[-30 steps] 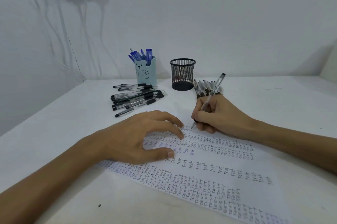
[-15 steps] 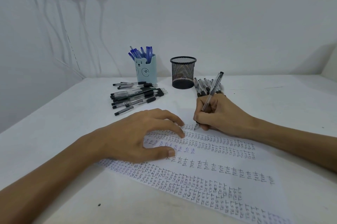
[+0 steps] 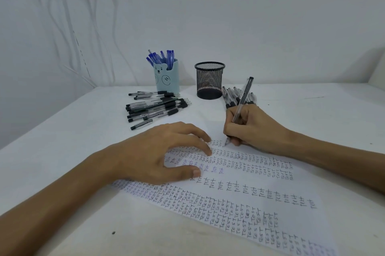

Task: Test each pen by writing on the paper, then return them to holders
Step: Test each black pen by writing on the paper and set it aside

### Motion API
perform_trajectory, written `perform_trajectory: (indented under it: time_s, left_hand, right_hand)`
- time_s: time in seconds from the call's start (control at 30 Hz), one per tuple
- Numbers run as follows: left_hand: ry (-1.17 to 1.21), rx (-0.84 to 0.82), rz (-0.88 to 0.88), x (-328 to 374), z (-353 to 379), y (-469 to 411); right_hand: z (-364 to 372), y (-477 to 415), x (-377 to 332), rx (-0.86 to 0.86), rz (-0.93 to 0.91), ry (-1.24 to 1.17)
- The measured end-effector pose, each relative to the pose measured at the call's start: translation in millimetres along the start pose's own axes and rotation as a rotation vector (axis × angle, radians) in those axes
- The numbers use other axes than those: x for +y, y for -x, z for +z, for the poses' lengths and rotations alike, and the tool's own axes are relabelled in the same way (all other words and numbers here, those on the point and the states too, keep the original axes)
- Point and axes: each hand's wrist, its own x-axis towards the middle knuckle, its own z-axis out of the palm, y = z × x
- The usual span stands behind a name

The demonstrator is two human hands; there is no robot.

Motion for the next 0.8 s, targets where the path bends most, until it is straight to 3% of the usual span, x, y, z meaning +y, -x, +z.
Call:
perform_trajectory:
  time_s: [0.8]
  left_hand:
    - [0.02, 0.007, 0.0, -1.5, 0.6, 0.1]
  right_hand:
    - [0.9, 1.8, -1.6, 0.067, 0.031, 0.025]
